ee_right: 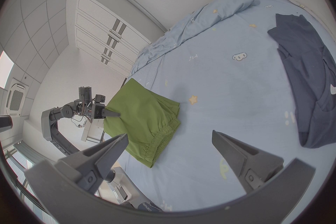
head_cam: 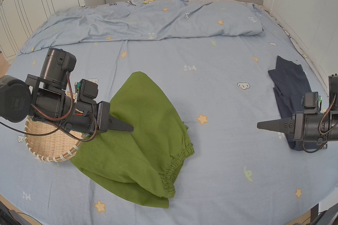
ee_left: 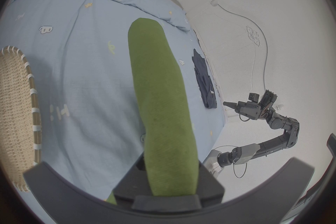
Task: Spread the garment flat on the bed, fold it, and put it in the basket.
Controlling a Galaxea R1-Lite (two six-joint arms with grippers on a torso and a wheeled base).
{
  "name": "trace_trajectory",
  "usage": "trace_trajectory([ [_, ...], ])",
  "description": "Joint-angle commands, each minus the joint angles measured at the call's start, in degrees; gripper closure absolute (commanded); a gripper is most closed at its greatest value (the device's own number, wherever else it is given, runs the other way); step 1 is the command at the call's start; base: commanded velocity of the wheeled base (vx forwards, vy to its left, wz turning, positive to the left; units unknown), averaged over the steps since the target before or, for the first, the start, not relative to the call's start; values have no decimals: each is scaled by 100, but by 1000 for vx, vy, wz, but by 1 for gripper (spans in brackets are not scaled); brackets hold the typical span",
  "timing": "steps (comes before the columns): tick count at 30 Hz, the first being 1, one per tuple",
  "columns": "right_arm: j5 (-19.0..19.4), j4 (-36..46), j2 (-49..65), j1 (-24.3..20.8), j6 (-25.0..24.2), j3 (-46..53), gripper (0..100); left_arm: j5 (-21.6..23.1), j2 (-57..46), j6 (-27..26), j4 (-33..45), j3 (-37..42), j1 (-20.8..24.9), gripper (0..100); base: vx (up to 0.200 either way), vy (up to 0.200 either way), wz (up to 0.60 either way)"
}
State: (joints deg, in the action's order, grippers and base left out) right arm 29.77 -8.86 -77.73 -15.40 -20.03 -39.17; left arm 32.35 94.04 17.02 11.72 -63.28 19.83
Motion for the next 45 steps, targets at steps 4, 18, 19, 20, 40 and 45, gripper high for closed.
trace_trajectory([
  [4,3,-1,3,2,-1,-3,0,-10,-8,3,24,18,126,100,0,200,0],
  [18,3,16,188,-25,-1,6,0,-10,-149,-41,-55,-18,653,100,0,86,0],
  [19,3,34,197,-42,-1,-3,0,-10,-158,-49,-55,-62,680,100,0,0,0],
  [20,3,60,197,-42,-1,-12,0,-10,-167,-85,-55,-114,688,100,0,0,0],
  [40,-50,86,249,2,8,-65,0,-1249,-1028,-463,-1136,-686,-437,100,0,0,0],
  [45,-50,95,320,37,8,-91,0,-1258,-1054,-366,-1593,-527,-920,100,0,0,0],
])
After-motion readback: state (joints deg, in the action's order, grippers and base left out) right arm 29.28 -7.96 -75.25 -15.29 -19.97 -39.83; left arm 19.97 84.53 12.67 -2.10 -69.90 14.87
